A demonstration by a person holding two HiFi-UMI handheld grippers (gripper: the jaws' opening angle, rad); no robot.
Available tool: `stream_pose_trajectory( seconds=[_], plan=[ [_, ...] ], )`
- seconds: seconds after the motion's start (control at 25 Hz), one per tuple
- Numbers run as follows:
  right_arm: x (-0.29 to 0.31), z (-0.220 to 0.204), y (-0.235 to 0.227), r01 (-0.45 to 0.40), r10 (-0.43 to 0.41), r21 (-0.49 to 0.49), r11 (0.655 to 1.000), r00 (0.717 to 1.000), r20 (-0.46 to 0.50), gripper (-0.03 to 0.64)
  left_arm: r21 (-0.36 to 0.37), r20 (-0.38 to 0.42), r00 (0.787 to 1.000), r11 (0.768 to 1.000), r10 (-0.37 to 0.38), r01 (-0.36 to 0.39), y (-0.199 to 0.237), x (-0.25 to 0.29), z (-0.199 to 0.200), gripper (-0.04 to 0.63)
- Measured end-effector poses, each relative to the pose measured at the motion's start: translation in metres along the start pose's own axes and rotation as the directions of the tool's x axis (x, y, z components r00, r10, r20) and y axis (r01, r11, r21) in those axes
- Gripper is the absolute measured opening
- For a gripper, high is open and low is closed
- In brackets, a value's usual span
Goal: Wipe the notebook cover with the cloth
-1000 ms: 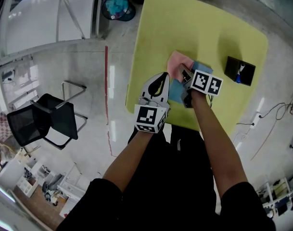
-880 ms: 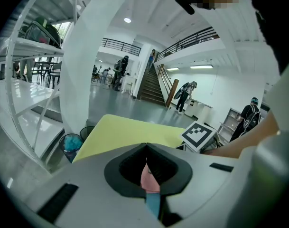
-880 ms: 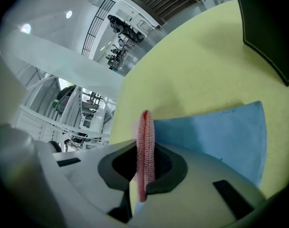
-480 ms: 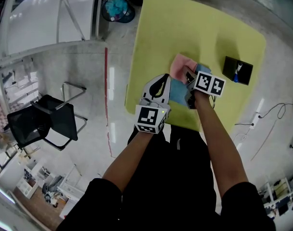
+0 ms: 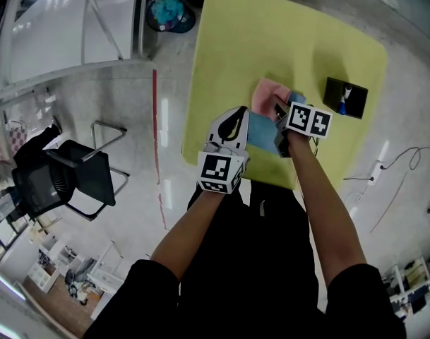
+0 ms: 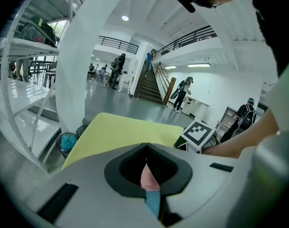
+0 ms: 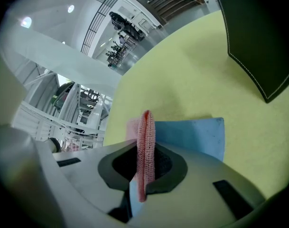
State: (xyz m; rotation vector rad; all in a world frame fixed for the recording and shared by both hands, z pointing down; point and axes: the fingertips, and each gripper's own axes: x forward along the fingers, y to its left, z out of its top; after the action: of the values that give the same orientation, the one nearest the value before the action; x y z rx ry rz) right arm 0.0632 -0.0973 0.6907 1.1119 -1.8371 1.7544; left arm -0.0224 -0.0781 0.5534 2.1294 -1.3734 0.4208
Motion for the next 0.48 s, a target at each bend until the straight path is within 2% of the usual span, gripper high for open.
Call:
stream_pose_trajectory(
  seconds=[0.28,0.48],
  plan=[
    [-0.008,0.000,-0.009,0.002,-0.002,0.002,1.000,1.000,-0.016,0.037,-0.013,0.006,1.000,1.000,0.003,-0.003,-0.008,0.003,0.002,0.008],
    [-0.015,0.000,-0.015,0.010,-0.010,0.012,1.000,1.000,-0.011,0.037,0.035,0.002,1.000,0.999,-0.014,0.014,-0.021,0.006,0.004,0.008]
  ],
)
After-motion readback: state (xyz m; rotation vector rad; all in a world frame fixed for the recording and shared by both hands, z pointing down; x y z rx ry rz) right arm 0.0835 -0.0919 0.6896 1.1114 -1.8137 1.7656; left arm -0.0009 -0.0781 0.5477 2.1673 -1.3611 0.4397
